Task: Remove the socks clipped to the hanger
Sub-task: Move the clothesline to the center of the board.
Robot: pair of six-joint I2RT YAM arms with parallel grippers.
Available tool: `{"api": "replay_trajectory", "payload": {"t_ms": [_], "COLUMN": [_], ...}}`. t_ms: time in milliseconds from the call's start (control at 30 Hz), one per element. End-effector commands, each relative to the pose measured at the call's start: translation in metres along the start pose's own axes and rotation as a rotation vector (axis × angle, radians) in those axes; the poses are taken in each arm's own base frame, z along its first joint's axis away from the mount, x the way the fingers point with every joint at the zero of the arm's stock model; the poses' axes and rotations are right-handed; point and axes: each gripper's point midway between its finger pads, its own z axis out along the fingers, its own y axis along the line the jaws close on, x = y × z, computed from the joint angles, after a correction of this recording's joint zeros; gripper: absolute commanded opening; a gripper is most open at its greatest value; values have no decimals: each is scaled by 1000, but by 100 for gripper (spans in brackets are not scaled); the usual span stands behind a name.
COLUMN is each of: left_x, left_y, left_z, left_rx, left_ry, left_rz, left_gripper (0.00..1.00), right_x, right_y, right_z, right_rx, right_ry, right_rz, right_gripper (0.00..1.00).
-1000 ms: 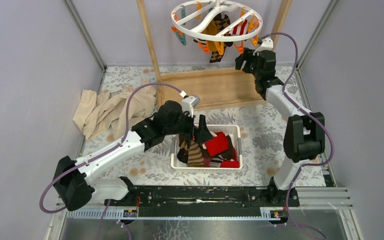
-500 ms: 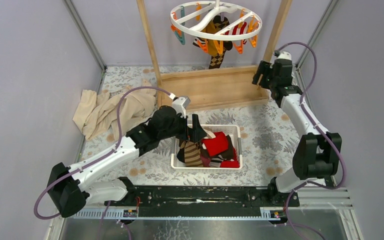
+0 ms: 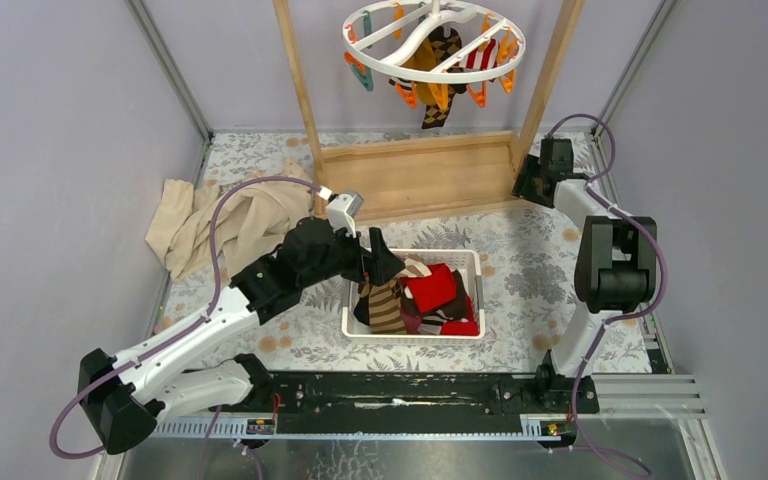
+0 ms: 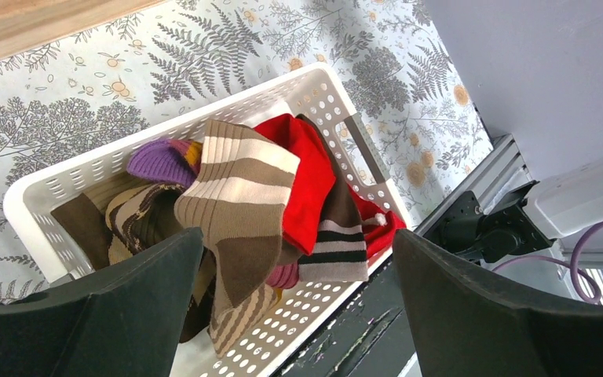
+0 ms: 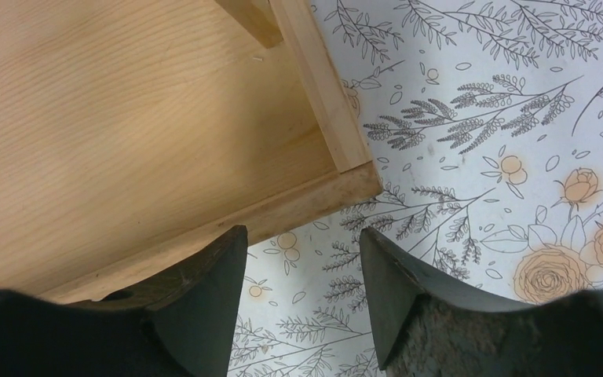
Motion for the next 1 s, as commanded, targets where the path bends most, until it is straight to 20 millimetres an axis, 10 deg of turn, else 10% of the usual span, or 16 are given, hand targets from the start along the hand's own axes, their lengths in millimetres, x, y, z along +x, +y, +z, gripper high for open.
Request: {"api": "replay_trajectory", "payload": {"t_ms": [0,367,967], "left_x": [-11,-14,-20], "left_y": [-6,-6,-4], "left_z": [-6,-18,-26], "left_rx": [15,13,-9], "left_ry": [-52,-71,-91], "left_rz": [6,9,9], "left_gripper": [98,99,98], "right_x": [-39,-46,2], "right_y": [3,-10,-26], "right_z": [-3,11,13], "right_rx": [12,107,162], "right_ry": [-99,-76,77], "right_rz": [3,-7,-22], "right_gripper": [62,65,61]}}
